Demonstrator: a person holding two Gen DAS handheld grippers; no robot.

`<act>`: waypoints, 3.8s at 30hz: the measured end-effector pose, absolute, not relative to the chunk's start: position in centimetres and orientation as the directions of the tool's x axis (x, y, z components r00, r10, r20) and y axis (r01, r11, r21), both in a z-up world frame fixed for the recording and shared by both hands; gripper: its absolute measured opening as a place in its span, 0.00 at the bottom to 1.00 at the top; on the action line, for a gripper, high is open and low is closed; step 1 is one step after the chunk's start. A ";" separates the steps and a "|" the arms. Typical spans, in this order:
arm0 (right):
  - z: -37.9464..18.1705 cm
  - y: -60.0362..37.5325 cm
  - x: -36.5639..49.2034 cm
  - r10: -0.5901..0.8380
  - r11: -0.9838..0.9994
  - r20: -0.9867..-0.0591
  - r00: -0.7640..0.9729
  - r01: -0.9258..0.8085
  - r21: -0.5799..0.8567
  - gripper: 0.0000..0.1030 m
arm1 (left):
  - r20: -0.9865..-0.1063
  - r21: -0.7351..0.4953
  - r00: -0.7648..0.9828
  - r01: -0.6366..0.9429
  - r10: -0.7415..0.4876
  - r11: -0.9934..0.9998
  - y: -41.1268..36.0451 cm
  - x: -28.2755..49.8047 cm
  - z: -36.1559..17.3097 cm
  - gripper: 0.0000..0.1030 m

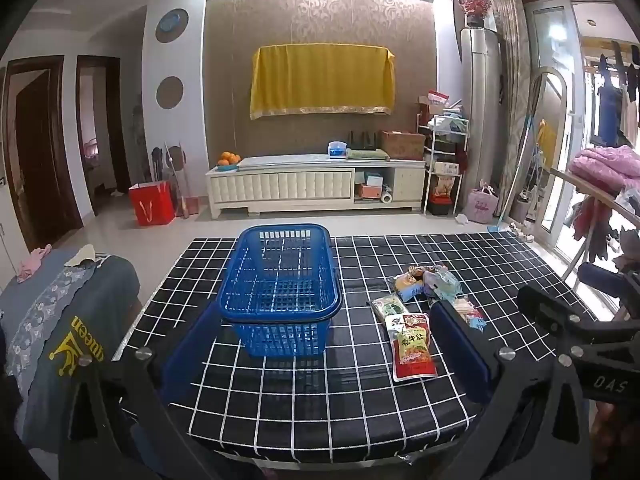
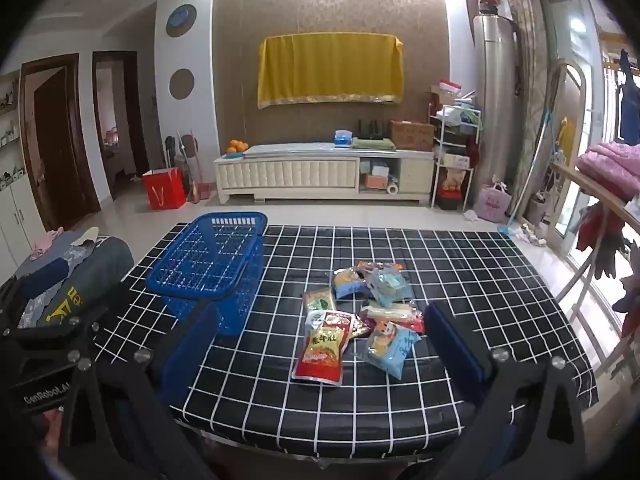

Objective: Organize snacks

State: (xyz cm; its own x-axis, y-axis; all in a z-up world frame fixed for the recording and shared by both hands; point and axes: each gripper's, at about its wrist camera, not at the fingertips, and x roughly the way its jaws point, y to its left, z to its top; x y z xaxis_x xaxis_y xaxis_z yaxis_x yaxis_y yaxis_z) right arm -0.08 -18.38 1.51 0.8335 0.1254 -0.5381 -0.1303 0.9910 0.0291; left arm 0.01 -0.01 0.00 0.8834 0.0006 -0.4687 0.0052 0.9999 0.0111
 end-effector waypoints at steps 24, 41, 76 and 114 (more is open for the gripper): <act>1.4 -18.3 0.0 0.139 0.990 -0.548 0.825 -0.137 0.046 1.00 | -0.479 -0.010 0.878 0.012 -0.015 1.000 0.1 -0.2 -0.3 1.00; 1.4 -18.5 -0.2 0.146 0.989 -0.559 0.816 -0.137 0.060 1.00 | -0.480 -0.009 0.877 0.018 -0.020 1.000 0.1 -0.3 -0.4 1.00; 1.0 -18.2 -0.4 0.145 0.989 -0.572 0.807 -0.138 0.055 1.00 | -0.490 -0.018 0.871 0.023 -0.029 1.000 0.4 -0.4 -0.7 1.00; 2.5 -21.7 1.6 0.014 1.000 -0.526 0.851 -0.020 -0.007 1.00 | -0.504 -0.051 0.859 0.069 -0.085 0.996 -2.2 3.8 0.9 1.00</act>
